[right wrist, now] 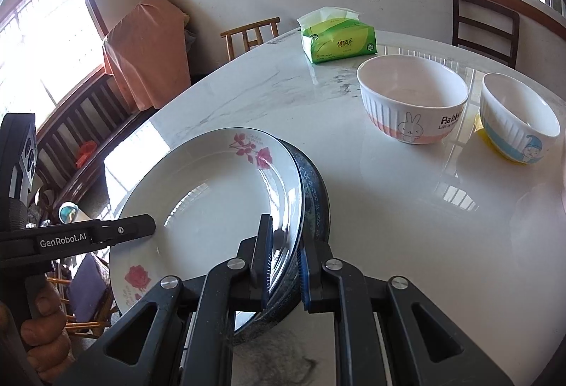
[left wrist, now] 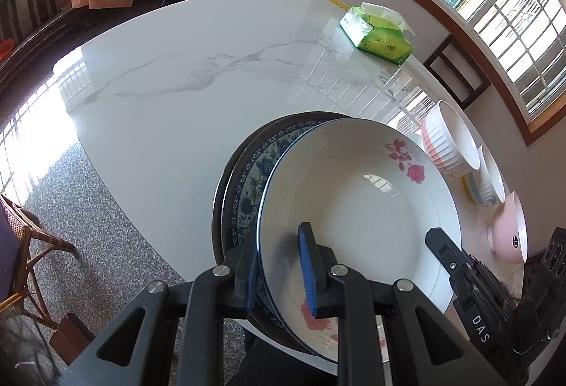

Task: Organize plates and bowls
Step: 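Lift the white pink-flower plate and carry it over the blue plates, then lower the white plate onto the blue plate stack and open both grippers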

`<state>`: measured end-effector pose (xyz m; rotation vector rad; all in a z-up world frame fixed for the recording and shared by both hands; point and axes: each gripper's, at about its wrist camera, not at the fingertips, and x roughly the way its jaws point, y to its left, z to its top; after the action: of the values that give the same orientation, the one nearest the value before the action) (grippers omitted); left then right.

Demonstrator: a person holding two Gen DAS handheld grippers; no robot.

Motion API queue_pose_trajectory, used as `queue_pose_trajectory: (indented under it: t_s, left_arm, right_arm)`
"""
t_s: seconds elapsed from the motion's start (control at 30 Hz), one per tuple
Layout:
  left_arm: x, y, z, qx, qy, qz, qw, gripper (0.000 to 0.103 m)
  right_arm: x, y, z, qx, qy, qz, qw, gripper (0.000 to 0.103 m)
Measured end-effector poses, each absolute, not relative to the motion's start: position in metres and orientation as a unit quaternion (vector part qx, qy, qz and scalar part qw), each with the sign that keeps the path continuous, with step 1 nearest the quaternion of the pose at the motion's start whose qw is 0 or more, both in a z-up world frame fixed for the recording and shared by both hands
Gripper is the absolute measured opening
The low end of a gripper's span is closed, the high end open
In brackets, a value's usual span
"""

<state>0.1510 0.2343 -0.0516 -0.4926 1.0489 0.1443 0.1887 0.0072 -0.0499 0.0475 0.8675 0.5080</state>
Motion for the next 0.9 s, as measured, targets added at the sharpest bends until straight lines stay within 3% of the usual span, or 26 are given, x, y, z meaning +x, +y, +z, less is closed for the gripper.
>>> queue_pose_trajectory:
  t_s: [0.9]
  left_arm:
    - [0.149, 0.238, -0.051, -0.223, 0.482, 0.066, 0.845, 0.021]
  right_arm:
    - [0.193, 0.022, -0.059, 0.0, 0.402, 0.243, 0.883, 0.016]
